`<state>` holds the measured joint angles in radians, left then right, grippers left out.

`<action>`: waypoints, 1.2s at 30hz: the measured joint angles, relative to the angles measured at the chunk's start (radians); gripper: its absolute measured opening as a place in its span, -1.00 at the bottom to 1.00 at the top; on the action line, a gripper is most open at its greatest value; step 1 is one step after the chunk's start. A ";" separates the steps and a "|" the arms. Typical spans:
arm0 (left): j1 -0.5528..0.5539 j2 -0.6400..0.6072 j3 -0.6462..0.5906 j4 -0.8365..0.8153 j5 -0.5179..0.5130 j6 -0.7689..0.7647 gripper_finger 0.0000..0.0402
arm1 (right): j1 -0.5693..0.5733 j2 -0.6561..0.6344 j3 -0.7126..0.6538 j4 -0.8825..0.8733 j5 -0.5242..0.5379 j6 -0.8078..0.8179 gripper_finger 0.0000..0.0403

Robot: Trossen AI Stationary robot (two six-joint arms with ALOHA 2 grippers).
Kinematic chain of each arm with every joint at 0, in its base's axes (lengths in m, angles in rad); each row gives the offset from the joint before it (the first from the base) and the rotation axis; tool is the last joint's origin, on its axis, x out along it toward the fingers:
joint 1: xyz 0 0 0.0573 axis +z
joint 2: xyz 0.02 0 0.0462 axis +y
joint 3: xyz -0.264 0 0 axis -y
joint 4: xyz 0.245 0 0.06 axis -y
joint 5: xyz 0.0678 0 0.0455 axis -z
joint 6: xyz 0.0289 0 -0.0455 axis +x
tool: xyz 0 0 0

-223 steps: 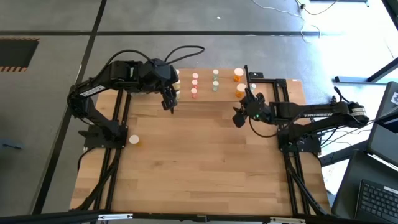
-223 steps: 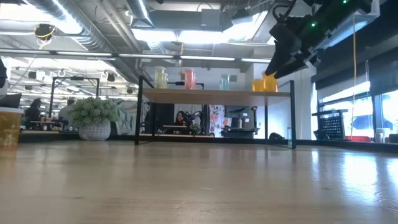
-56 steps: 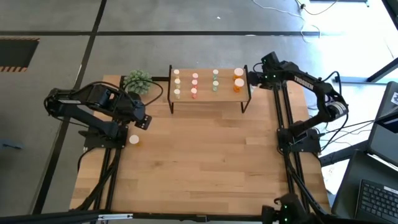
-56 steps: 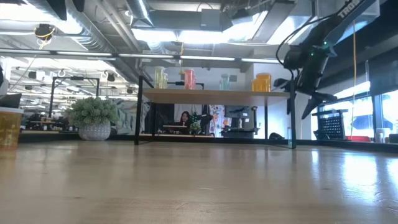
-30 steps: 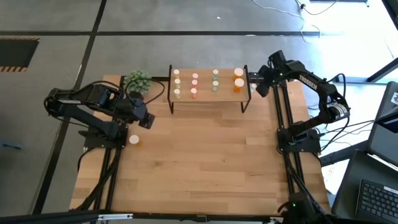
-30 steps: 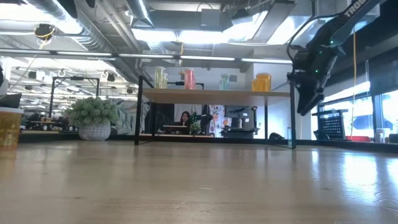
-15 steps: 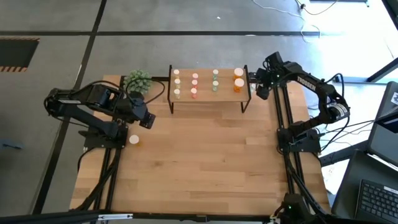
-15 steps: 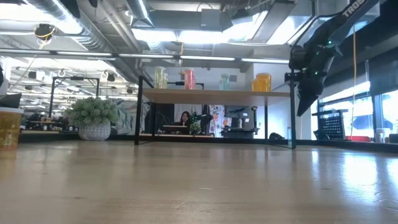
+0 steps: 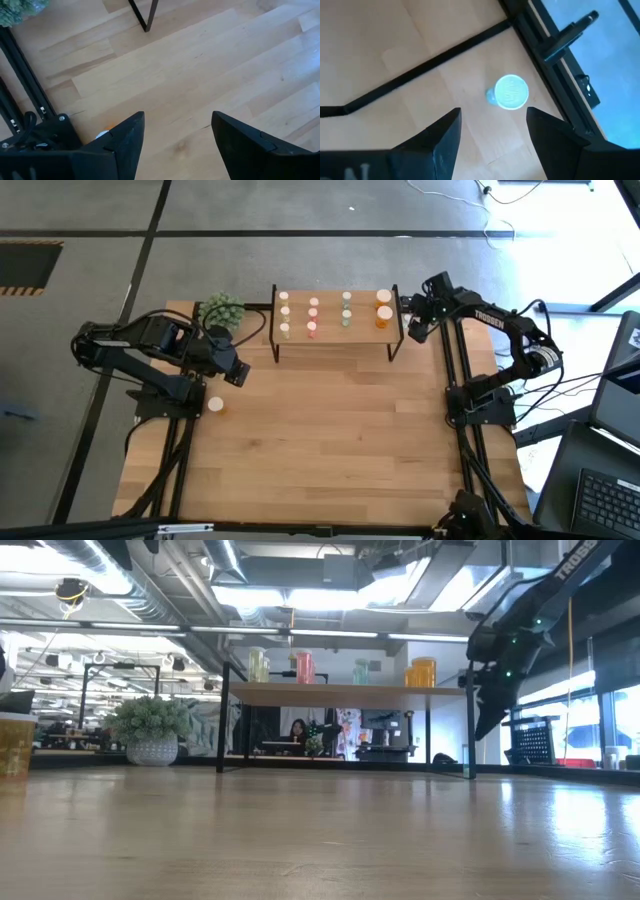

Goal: Pick and place medicine bottles onto shelf by color
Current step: Put the blue pill bottle on the shelf aligned with the other blue pill bottles

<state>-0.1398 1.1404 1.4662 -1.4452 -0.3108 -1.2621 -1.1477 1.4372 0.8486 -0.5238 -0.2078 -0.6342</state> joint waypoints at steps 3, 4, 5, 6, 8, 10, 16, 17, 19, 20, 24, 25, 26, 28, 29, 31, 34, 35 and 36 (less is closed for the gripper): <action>0.000 0.000 0.000 0.000 -0.001 0.000 0.13 | 0.000 0.000 -0.020 0.046 0.004 0.009 0.13; 0.000 0.000 0.000 0.000 -0.001 0.000 0.13 | 0.000 0.000 -0.024 0.058 0.004 0.010 0.13; 0.000 0.000 0.000 0.000 -0.001 0.000 0.12 | 0.000 0.000 -0.027 0.066 0.004 0.010 0.13; 0.000 0.000 0.000 0.000 -0.001 0.000 0.12 | 0.000 0.000 -0.030 0.078 0.004 0.011 0.13; 0.000 0.000 0.000 0.000 -0.001 0.000 0.12 | 0.000 0.000 -0.035 0.104 0.004 0.030 0.13; 0.000 0.000 0.000 0.000 0.000 0.000 0.12 | 0.000 0.000 -0.036 0.123 0.005 0.057 0.13; 0.000 0.000 0.000 0.000 0.000 -0.001 0.13 | 0.000 0.000 -0.036 0.130 0.000 0.125 0.13; 0.000 0.000 0.000 0.000 0.000 -0.001 0.13 | 0.000 0.000 -0.036 0.131 -0.005 0.147 0.13; 0.000 0.000 0.000 0.000 0.000 0.001 0.13 | 0.000 0.002 -0.036 0.129 -0.008 0.162 0.13; 0.000 0.000 0.000 0.000 -0.001 0.009 0.13 | 0.000 0.002 -0.036 0.129 -0.008 0.162 0.13; 0.000 0.000 0.000 0.000 -0.010 0.030 0.12 | 0.000 0.003 -0.036 0.130 -0.003 0.155 0.13; 0.000 0.000 0.000 0.000 -0.011 0.035 0.12 | 0.000 0.003 -0.036 0.130 -0.003 0.156 0.13; 0.000 0.000 0.000 0.000 -0.013 0.039 0.12 | 0.000 0.005 -0.036 0.130 -0.003 0.156 0.13; 0.000 0.000 0.000 0.000 -0.013 0.039 0.12 | 0.000 0.013 -0.036 0.131 -0.004 0.159 0.13; 0.000 0.000 0.000 0.000 -0.013 0.039 0.12 | 0.000 0.021 -0.036 0.131 -0.003 0.160 0.13; 0.000 0.000 0.000 0.000 -0.013 0.039 0.12 | 0.000 0.041 -0.036 0.130 -0.003 0.161 0.13; 0.000 0.000 0.000 0.000 -0.013 0.039 0.13 | 0.000 0.060 -0.036 0.141 -0.003 0.158 0.13; 0.000 0.000 0.000 0.000 -0.013 0.039 0.13 | 0.000 0.063 -0.036 0.149 -0.003 0.158 0.13; 0.000 0.000 0.000 0.000 -0.013 0.039 0.13 | 0.000 0.065 -0.036 0.157 -0.003 0.158 0.13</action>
<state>-0.1398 1.1404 1.4662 -1.4452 -0.3241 -1.2232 -1.1481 1.5022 0.8124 -0.3669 -0.2104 -0.4764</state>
